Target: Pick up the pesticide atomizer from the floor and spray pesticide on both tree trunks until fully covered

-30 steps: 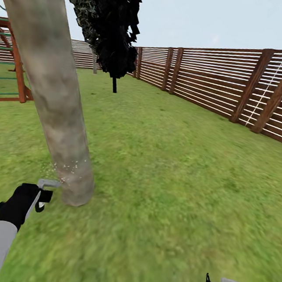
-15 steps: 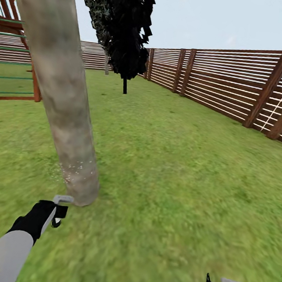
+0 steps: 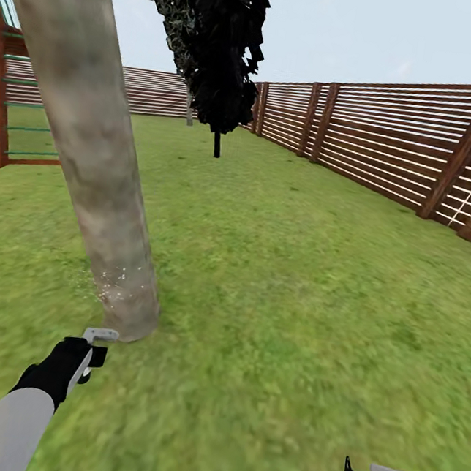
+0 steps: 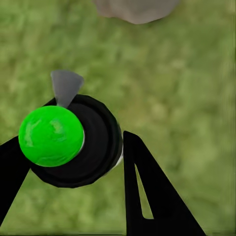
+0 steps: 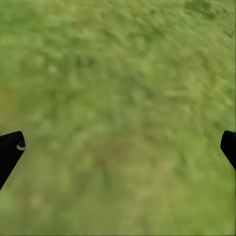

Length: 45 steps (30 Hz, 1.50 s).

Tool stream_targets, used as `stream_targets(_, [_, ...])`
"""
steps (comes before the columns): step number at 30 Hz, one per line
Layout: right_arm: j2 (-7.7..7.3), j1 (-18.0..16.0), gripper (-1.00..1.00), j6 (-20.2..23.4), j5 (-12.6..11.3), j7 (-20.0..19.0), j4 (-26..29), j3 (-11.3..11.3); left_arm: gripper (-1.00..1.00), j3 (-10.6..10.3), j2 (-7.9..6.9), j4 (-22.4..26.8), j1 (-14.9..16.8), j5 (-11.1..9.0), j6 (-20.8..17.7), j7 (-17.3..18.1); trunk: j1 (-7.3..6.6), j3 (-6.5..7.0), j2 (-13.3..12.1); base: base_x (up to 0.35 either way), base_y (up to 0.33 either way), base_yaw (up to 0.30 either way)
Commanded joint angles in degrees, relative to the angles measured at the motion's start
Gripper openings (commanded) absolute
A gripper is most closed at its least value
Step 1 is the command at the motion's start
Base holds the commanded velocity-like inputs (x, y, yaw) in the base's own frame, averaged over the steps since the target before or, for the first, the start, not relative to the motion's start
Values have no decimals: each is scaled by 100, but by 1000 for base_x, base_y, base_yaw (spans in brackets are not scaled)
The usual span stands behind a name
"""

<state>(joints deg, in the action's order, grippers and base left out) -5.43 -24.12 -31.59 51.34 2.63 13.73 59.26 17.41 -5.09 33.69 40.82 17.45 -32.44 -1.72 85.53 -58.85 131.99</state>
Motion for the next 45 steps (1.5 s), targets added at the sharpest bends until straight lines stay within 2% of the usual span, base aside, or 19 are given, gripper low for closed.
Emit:
stream_targets(1, [-2,-5,100,-23,61,27,-11,33,-100,9,1,6,5,-5,-26,-12,0,-5,2,78,-275,275])
stream_targets(7, [-2,-5,100,-23,61,27,-11,33,-100,-9,36,6,5,-19,-26,-13,0,-5,2,157,-245,227])
stream_targets(19, [-2,-5,100,-23,61,27,-11,33,-100,-22,46,6,5,-11,-35,-13,0,-5,2,136,-234,16])
stream_targets(27, [-1,-5,100,-23,61,27,-11,33,-100,15,19,14,5,-5,-43,-18,0,-5,2,5,-272,257])
stream_targets(35, [-2,-5,100,-23,65,27,-11,29,-100,44,49,14,5,-31,-35,-13,0,-5,2,195,-222,251])
stream_targets(45, [-2,-5,100,-23,64,27,-11,33,-100,46,52,14,5,-40,-35,-13,0,-5,2,113,-244,11])
